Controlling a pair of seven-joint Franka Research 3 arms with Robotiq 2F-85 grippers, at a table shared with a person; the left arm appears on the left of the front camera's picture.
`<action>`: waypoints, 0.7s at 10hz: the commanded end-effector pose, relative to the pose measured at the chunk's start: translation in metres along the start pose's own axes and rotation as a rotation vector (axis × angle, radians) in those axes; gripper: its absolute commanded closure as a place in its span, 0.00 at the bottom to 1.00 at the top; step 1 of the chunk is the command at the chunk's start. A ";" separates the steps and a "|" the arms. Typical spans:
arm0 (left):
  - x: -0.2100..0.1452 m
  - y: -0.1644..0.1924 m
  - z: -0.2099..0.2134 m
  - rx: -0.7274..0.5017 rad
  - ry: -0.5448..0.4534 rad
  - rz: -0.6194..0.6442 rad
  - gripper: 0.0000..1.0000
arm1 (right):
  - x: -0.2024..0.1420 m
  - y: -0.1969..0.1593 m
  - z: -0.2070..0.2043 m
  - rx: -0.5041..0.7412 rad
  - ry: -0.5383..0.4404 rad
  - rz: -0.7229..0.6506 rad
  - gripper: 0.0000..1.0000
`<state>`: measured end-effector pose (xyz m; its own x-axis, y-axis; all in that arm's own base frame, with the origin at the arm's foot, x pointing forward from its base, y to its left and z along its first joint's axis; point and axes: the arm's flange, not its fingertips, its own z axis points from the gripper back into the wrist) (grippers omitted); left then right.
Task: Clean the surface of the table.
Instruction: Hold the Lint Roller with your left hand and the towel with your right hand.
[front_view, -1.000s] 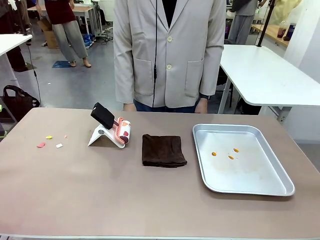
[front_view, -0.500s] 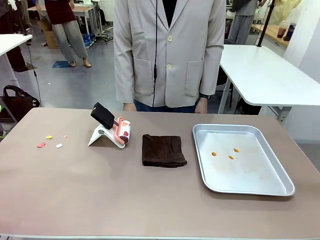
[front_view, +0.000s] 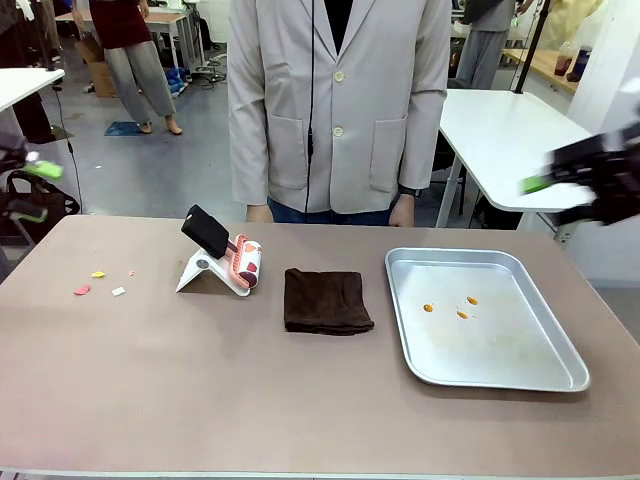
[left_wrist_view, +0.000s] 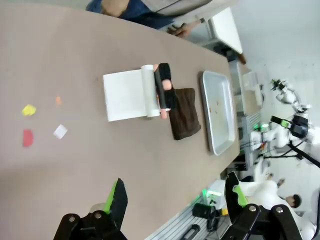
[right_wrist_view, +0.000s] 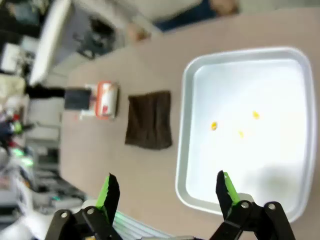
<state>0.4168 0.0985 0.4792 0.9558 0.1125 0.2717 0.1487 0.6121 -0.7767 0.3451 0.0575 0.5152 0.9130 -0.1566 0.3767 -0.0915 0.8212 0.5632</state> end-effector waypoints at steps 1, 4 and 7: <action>0.035 -0.024 -0.034 0.104 0.063 -0.006 0.00 | -0.003 0.044 -0.066 -0.102 0.110 0.145 0.00; 0.066 -0.050 -0.091 0.245 0.146 -0.062 0.00 | -0.009 0.091 -0.154 -0.177 0.234 0.254 0.00; 0.085 -0.039 -0.138 0.328 0.209 -0.084 0.00 | -0.029 0.102 -0.234 -0.249 0.297 0.135 0.00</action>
<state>0.5179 -0.0249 0.4535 0.9758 -0.0935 0.1978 0.1897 0.8120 -0.5519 0.3921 0.2584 0.3891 0.9629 0.1854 0.1960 -0.2427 0.9127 0.3289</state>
